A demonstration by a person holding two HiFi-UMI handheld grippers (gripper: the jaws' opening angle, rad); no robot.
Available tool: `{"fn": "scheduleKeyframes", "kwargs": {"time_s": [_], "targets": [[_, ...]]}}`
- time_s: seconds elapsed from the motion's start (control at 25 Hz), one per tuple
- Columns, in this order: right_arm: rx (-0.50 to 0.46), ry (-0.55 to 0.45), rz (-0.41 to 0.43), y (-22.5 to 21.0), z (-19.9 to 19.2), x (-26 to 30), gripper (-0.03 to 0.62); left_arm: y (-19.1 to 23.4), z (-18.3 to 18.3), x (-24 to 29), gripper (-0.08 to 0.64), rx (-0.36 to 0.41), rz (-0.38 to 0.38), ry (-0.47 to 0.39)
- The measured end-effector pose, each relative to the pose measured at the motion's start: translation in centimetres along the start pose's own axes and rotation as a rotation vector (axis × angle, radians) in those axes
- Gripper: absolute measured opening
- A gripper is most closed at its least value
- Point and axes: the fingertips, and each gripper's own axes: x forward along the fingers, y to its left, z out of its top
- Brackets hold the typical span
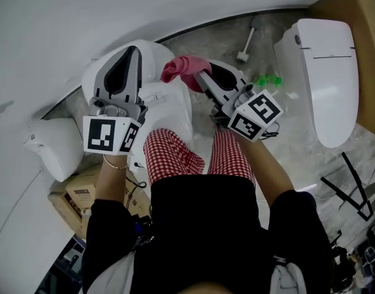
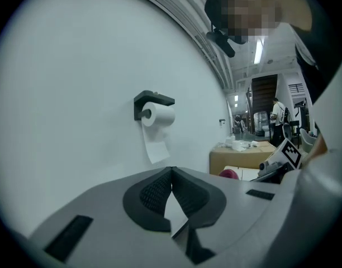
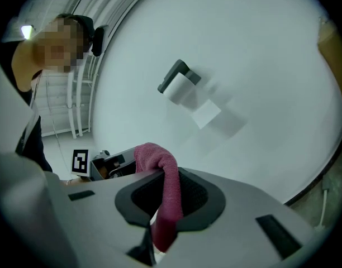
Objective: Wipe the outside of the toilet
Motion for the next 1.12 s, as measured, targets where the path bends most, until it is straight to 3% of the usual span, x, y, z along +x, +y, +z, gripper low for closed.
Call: {"fn": "scheduleKeyframes", "kwargs": {"time_s": [0.16,0.32,0.52,0.68,0.92,1.12], "targets": [[0.030,0.023,-0.010,-2.4,-3.7,3.0,0.055,0.8,-4.5,0.9,0.009,0.020,-0.001,0.032],[0.080,0.045,-0.016,-4.5,-8.3,7.2,0.055,3.2,-8.8,1.8,0.009,-0.043,0.033,0.048],[0.055,0.177,-0.009,-5.7,-13.7,11.4,0.055,5.1,-13.2,1.8,0.009,-0.113,0.092,0.101],[0.057,0.209,-0.008,-7.3,-16.1,14.0,0.055,5.6,-14.7,1.6,0.009,-0.118,0.108,0.120],[-0.004,0.254,-0.024,-10.0,-18.6,17.2,0.054,6.5,-15.7,1.7,0.009,-0.121,0.148,0.093],[-0.059,0.291,-0.043,-11.5,-19.5,18.7,0.055,6.9,-17.3,1.6,0.009,-0.144,0.153,0.125]]}}
